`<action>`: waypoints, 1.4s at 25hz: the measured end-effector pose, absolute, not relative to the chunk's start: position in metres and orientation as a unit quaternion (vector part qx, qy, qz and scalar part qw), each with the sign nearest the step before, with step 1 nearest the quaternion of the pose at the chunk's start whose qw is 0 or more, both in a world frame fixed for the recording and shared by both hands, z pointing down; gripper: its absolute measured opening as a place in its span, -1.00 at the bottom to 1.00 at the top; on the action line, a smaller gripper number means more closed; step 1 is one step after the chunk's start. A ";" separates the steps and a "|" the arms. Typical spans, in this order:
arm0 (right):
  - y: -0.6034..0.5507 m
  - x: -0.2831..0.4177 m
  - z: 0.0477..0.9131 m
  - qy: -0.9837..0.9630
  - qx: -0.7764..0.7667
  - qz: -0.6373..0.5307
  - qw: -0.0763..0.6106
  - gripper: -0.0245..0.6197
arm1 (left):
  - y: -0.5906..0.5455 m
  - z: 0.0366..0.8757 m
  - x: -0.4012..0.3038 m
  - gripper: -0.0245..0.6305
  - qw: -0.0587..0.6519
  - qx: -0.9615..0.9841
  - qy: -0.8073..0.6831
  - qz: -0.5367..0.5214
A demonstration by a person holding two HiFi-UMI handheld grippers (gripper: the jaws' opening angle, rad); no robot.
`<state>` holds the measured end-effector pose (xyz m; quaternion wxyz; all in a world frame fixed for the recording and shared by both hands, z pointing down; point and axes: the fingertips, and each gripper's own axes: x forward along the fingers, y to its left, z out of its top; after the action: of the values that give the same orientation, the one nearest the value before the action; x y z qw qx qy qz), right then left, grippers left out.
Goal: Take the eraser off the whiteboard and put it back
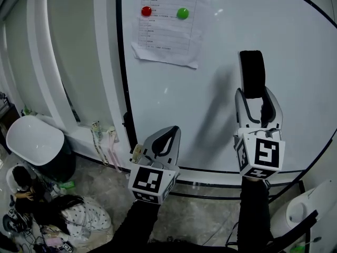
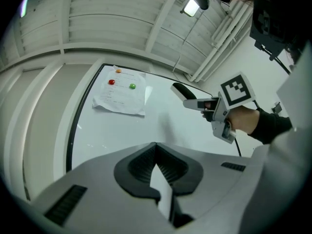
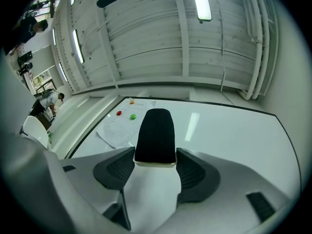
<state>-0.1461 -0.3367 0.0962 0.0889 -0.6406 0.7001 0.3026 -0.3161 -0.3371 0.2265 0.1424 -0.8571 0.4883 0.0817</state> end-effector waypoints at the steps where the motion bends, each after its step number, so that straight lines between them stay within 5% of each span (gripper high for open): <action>1: -0.329 -0.142 0.099 0.699 -0.642 0.301 0.087 -0.07 | -0.335 0.226 -0.314 -0.91 0.143 -0.857 0.489 0.081; 35: -0.192 -0.051 0.163 0.710 -0.652 0.254 0.073 -0.07 | -0.219 0.229 -0.227 -0.91 0.150 -0.857 0.489 0.072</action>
<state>-0.0514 -0.1920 0.1626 0.0734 -0.6522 0.7105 0.2540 -0.2269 -0.2194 0.2292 0.1498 -0.8565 0.4887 0.0717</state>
